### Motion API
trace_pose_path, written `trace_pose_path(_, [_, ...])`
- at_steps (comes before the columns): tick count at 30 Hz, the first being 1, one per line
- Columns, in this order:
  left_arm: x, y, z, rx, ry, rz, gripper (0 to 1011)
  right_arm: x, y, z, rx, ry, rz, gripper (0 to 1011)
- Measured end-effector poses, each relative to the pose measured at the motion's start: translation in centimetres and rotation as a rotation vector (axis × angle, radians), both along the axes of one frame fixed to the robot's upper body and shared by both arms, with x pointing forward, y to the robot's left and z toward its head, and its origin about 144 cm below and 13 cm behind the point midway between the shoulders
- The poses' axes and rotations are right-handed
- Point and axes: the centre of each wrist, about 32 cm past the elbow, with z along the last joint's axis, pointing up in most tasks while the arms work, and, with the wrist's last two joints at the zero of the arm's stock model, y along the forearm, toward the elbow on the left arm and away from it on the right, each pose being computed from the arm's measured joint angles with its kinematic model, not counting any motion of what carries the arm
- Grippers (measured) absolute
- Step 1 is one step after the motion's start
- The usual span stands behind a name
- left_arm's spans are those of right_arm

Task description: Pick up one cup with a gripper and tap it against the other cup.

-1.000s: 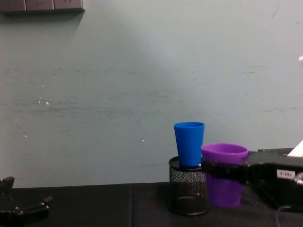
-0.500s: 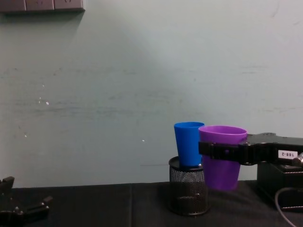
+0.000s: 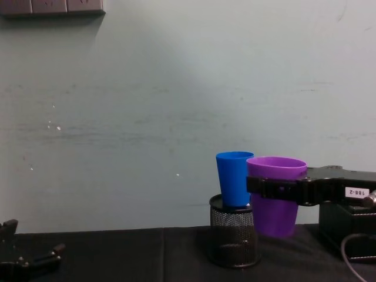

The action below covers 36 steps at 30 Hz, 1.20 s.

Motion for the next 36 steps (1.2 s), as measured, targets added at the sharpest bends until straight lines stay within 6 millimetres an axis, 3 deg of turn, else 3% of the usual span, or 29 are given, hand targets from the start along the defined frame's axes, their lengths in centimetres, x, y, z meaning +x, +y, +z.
trace_pose_path(36, [0.0, 0.0, 0.0, 0.0, 0.0, 0.0, 1000, 0.01, -0.01, -0.01, 0.0, -0.001, 0.0, 722])
